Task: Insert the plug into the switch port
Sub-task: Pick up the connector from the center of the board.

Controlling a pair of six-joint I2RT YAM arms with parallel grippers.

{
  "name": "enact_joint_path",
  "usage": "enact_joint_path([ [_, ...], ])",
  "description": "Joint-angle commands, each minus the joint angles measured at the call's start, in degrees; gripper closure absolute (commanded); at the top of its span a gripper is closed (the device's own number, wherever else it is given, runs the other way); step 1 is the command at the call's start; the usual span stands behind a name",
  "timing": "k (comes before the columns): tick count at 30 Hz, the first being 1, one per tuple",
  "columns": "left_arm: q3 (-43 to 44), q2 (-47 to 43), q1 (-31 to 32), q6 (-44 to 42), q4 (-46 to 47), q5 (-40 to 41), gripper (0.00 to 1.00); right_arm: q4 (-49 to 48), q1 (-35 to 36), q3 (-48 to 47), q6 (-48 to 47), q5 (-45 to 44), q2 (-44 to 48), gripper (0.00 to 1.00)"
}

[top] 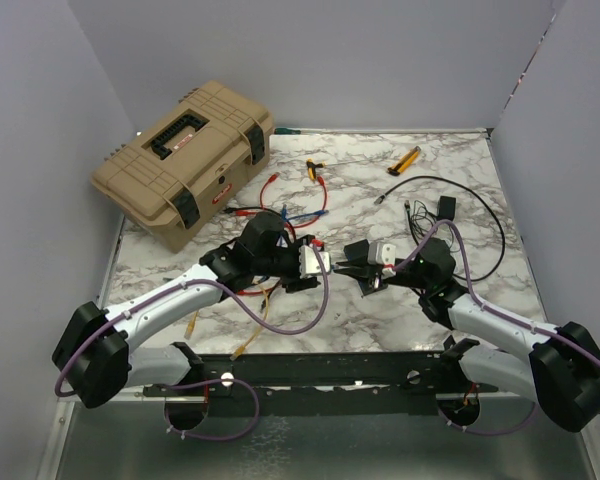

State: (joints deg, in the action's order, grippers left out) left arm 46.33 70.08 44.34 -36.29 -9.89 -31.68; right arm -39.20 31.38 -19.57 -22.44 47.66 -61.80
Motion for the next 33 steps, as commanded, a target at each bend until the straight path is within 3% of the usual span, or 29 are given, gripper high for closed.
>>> enact_joint_path([
  [1,-3.14,-1.74,0.36,3.12,9.38,-1.85,0.39,-2.60,-0.17,0.68,2.00,-0.11,0.10,0.99],
  [14,-4.70,-3.02,0.31,6.40,14.30,-2.49,0.49,-4.55,-0.30,1.37,3.32,-0.37,0.40,0.99],
  [22,-4.84,-2.73,0.31,7.63,15.16,-3.50,0.68,-4.65,-0.41,1.47,3.73,-0.55,0.75,0.99],
  [30,-4.17,-2.13,0.32,8.15,14.90,-3.85,1.00,-4.85,-0.72,1.47,4.87,-1.92,0.36,0.99],
  [33,-3.14,-1.08,0.32,10.38,14.81,-2.05,1.00,-5.47,-0.83,1.31,6.57,-4.69,0.01,0.98],
])
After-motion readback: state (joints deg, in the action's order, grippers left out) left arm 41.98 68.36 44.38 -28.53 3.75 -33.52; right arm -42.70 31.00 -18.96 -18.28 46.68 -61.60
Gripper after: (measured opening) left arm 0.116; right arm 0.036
